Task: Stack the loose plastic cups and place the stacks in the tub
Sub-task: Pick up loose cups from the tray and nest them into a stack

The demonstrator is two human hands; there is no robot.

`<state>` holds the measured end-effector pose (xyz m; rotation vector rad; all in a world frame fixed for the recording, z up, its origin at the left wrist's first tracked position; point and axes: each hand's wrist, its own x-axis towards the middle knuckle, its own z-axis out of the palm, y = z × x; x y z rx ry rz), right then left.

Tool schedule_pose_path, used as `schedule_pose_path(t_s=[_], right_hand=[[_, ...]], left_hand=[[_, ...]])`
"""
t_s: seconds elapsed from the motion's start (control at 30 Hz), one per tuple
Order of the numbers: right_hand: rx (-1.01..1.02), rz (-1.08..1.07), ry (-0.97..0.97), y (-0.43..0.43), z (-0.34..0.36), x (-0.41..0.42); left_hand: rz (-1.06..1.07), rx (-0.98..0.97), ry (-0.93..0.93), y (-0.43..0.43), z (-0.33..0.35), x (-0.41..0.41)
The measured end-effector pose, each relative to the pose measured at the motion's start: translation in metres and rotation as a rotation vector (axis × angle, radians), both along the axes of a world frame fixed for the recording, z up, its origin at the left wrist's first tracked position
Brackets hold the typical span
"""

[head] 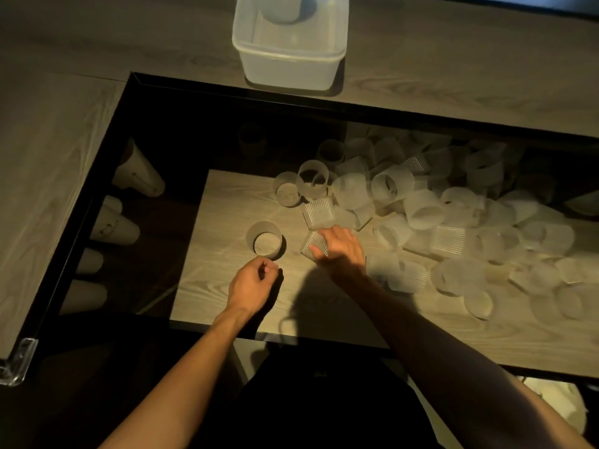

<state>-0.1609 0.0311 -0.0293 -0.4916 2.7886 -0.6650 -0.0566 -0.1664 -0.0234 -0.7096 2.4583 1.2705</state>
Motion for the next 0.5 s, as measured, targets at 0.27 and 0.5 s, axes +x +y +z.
schedule_pose_path(t_s=[0.27,0.5], right_hand=[[-0.015,0.207,0.242,0.01,-0.002,0.015],[0.051,0.389,0.253,0.036,-0.016,0.033]], left_hand=[[-0.237,-0.032,0.162,0.032,0.022,-0.003],[-0.66,-0.386,0.319,0.067,0.02,-0.022]])
